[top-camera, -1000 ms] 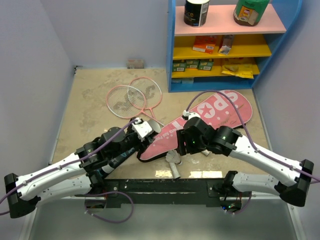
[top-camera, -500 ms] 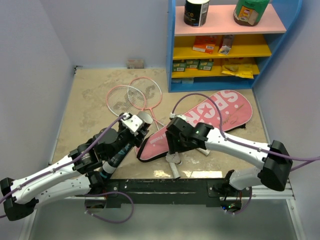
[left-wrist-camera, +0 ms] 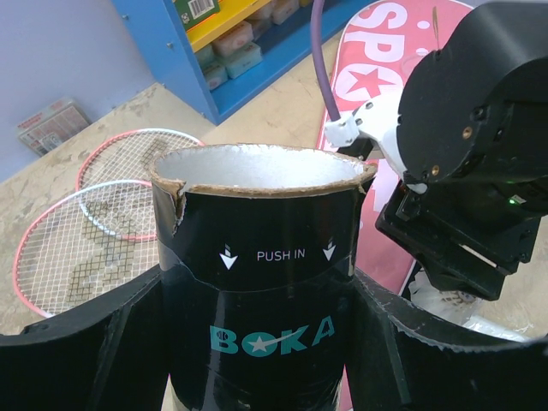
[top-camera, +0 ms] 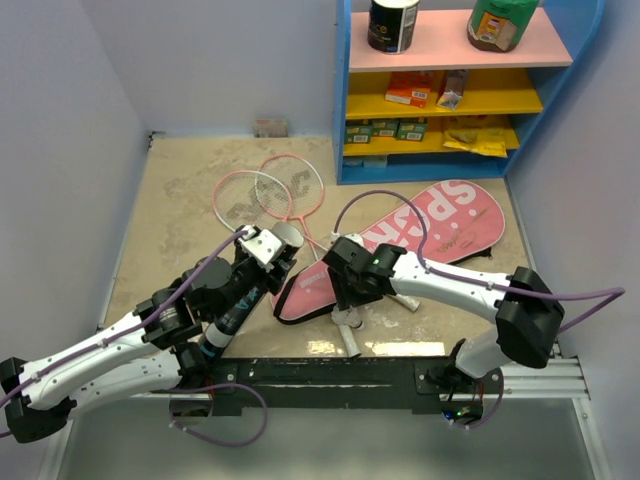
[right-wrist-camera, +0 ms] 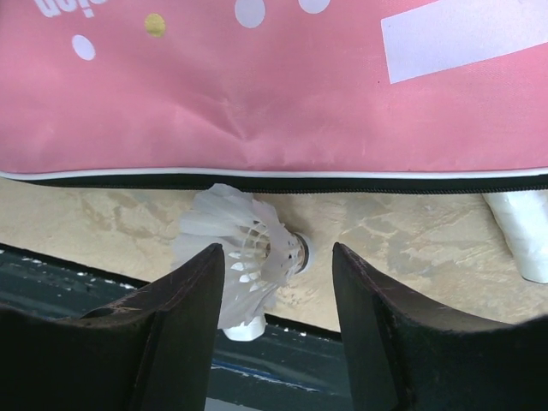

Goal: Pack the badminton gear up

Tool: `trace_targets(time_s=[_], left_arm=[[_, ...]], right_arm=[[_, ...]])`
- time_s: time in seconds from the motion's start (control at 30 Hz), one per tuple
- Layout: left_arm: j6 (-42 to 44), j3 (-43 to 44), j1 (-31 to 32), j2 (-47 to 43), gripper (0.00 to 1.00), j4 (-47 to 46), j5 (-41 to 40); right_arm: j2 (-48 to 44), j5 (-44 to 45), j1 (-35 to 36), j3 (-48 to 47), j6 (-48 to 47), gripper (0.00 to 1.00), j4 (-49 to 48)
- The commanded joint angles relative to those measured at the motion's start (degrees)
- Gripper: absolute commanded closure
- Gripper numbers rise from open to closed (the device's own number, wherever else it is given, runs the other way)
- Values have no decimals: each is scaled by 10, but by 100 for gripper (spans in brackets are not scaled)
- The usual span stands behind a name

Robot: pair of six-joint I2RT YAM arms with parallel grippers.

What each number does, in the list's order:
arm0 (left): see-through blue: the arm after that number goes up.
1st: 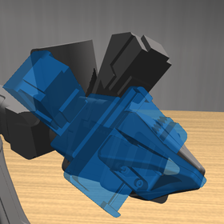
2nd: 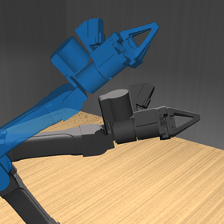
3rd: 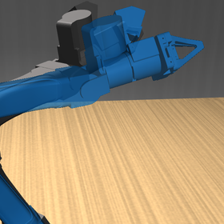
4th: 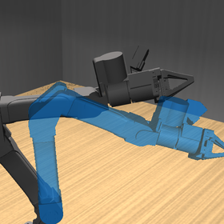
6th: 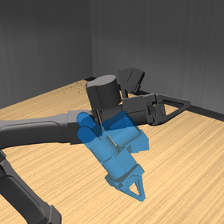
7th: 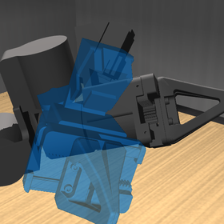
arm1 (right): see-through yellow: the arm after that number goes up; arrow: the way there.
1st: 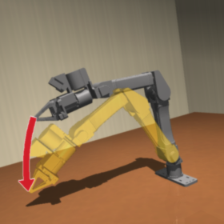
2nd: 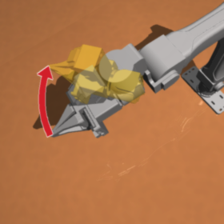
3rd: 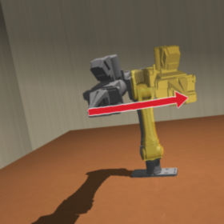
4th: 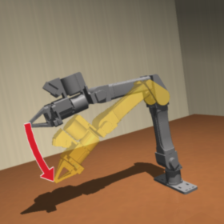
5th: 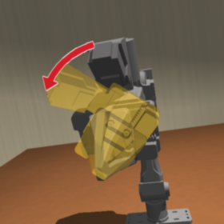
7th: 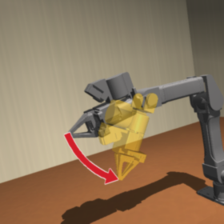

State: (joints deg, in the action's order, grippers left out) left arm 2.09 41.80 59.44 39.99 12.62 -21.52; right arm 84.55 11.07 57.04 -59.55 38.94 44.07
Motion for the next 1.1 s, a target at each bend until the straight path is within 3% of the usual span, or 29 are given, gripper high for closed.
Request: trace_targets(time_s=[0.0,0.2,0.23,0.4,0.53,0.7,1.07], left_arm=[[-41,17,1,-3,100,10,-18],[-40,16,1,0,100,10,-19],[-40,16,1,1,100,10,-18],[-40,17,1,4,100,10,-18],[-39,16,1,4,100,10,-14],[-36,11,1,11,100,-2,18],[7,7,1,56,100,-25,258]], right_arm=[[15,17,2,-14,-16,46,-15],[32,21,1,-14,-22,66,-18],[32,23,1,-14,-22,76,-17],[25,30,1,-21,-27,100,1],[0,50,1,-40,-27,100,41],[-94,59,1,-80,-14,100,86],[-268,21,2,-138,-1,100,63]])
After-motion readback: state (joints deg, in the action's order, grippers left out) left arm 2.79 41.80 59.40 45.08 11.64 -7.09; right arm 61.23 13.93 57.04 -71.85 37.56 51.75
